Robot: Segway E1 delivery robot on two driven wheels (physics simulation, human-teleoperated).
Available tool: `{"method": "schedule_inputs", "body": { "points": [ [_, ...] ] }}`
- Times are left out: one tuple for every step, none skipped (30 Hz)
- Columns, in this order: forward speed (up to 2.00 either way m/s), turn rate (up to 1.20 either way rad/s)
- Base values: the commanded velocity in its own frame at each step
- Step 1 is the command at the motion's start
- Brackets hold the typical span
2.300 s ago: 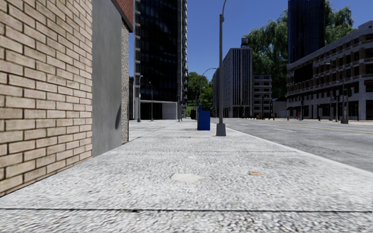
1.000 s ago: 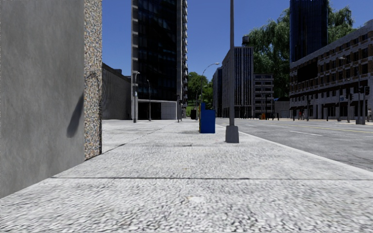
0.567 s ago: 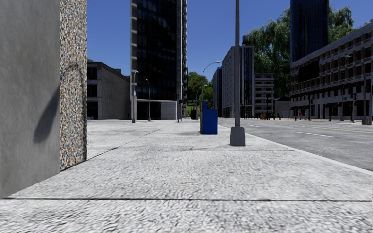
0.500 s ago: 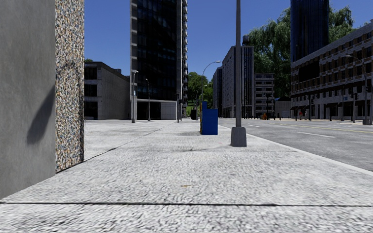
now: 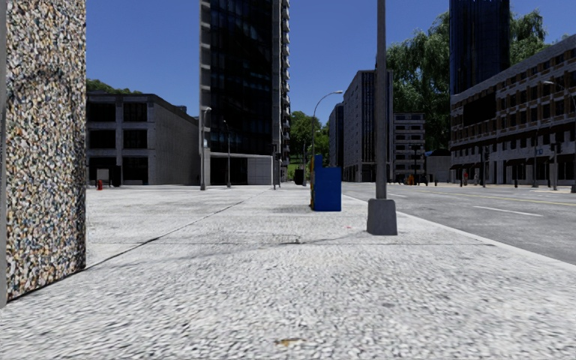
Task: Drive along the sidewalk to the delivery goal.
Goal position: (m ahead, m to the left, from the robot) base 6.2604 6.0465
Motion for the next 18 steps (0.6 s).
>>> {"method": "schedule_inputs", "body": {
  "points": [
    [1.41, 0.0],
    [1.41, 0.0],
    [1.41, 0.0],
    [1.41, 0.0],
    [1.41, 0.0],
    [1.41, 0.0],
    [1.41, 0.0],
    [1.41, 0.0],
    [1.41, 0.0],
    [1.41, 0.0],
    [1.41, 0.0],
    [1.41, 0.0],
    [1.41, 0.0],
    [1.41, 0.0],
    [1.41, 0.0],
    [1.41, 0.0],
    [1.41, 0.0],
    [1.41, 0.0]
  ]
}}
